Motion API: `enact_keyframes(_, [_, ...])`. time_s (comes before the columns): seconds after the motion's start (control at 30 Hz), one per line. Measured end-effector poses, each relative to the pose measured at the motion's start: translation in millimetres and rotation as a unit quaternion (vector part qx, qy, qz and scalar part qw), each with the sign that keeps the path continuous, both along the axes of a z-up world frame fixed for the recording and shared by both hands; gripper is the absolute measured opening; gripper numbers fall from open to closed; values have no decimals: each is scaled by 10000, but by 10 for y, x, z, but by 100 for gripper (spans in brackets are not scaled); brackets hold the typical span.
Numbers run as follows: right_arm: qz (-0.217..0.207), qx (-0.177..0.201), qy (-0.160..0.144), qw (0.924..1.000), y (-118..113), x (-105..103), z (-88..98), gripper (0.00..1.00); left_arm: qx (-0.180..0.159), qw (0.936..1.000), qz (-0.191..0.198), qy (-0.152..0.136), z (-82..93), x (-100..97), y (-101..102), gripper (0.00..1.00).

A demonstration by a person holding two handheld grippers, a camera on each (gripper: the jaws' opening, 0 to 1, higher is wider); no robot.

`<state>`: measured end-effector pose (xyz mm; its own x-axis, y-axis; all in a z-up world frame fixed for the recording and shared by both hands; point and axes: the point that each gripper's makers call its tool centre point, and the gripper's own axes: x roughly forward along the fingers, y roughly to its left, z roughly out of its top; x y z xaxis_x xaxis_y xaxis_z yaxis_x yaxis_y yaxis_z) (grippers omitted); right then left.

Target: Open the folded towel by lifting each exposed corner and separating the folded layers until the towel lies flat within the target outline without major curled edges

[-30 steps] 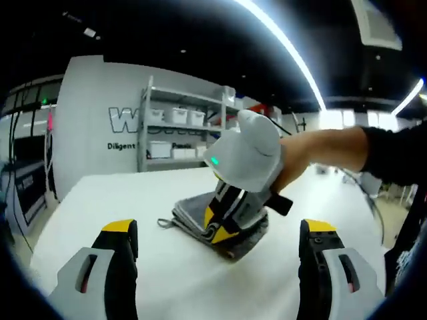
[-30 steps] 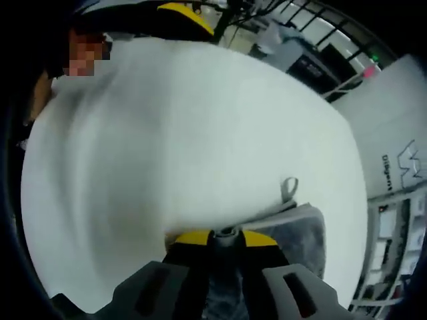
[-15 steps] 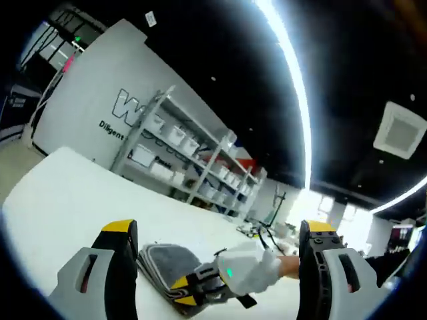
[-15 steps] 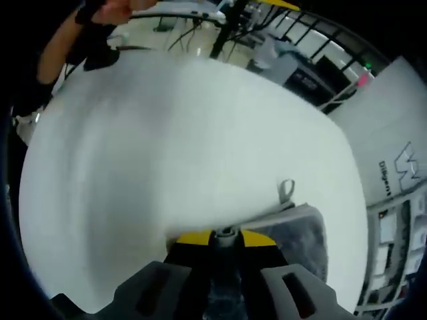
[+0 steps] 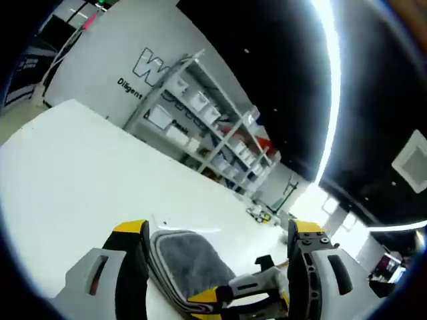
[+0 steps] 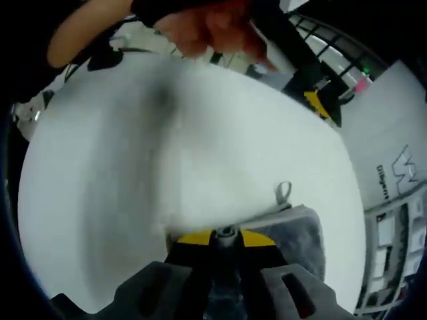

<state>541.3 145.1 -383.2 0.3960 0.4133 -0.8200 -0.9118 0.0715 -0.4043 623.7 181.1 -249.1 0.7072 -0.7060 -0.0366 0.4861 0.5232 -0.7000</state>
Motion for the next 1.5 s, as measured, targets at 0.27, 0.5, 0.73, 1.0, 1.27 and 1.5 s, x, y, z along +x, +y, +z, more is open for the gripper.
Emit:
enact_keyframes(0.27, [81,78,-31,9999,9,6,-1,9,382,9985,-264,294,-415,113,-214,80])
enact_keyframes(0.5, [177,251,-83,9995,-45,-15,-29,9,1074,9917,-551,446,-768,147,-288,81])
enact_keyframes(0.73, [265,553,-72,9981,47,6,-21,9,1065,9915,-514,539,-875,101,-282,81])
enact_keyframes(1.0, [227,886,-133,9957,13,4,0,8,1101,9892,-639,724,-1000,156,-368,75])
enact_keyframes(1.27, [261,894,-154,9955,18,-31,5,8,1335,9847,-667,896,-1119,213,-433,73])
enact_keyframes(1.5, [285,936,-153,9951,24,-54,3,8,1411,9834,-617,955,-1180,124,-484,66])
